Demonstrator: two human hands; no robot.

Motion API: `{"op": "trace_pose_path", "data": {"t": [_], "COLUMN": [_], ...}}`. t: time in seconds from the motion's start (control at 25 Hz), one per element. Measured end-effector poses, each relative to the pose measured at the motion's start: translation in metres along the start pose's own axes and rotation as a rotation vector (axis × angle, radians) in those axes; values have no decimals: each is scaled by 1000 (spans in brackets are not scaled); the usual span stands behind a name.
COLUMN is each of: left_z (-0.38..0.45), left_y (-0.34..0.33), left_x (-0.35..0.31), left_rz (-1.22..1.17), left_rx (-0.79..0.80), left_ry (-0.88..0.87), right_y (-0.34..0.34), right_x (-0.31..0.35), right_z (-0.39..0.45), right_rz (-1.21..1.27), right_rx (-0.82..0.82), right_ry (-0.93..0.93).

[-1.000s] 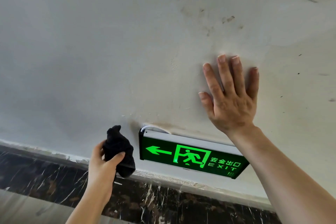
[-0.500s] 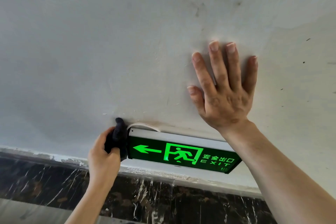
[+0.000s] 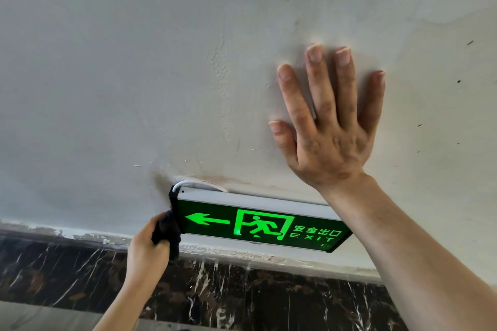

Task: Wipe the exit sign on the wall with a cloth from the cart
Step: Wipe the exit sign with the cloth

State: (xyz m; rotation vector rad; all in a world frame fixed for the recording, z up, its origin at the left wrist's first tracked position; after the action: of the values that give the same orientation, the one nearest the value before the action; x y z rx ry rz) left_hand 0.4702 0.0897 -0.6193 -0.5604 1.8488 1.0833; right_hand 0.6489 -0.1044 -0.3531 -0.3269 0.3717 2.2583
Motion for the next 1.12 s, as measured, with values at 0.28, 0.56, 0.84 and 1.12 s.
{"op": "trace_pose_path", "data": {"t": [0.28,0.56,0.84,1.12], "left_z": [11,-7,-28,-71], "left_y": [-6,-14,39,56], "left_x": [22,64,79,32], "left_rz": [93,190,-290,-701], "left_rx": [47,399,194,291], "left_ry": [56,260,386,371], "right_y": [0,2,3,21], "right_x": [0,1,-2,-4], "right_z": [0,1,0,9], "right_rz": [-7,-4,42,264], "right_rx": [-3,41,105,318], "right_ry": [3,6,-4,-64]}}
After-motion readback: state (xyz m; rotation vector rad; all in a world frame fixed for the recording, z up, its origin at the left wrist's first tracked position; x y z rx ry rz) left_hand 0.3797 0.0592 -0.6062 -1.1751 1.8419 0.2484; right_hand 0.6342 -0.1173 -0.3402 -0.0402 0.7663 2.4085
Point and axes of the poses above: each hand's wrist, its own z-axis towards the middle knuckle, its own y-axis out of the back of the hand, x = y × z, the point moved 7 cm from there along z, towards the middle knuckle, and after that the axes turned 2 degrees about -x, right-handed, at the moved point
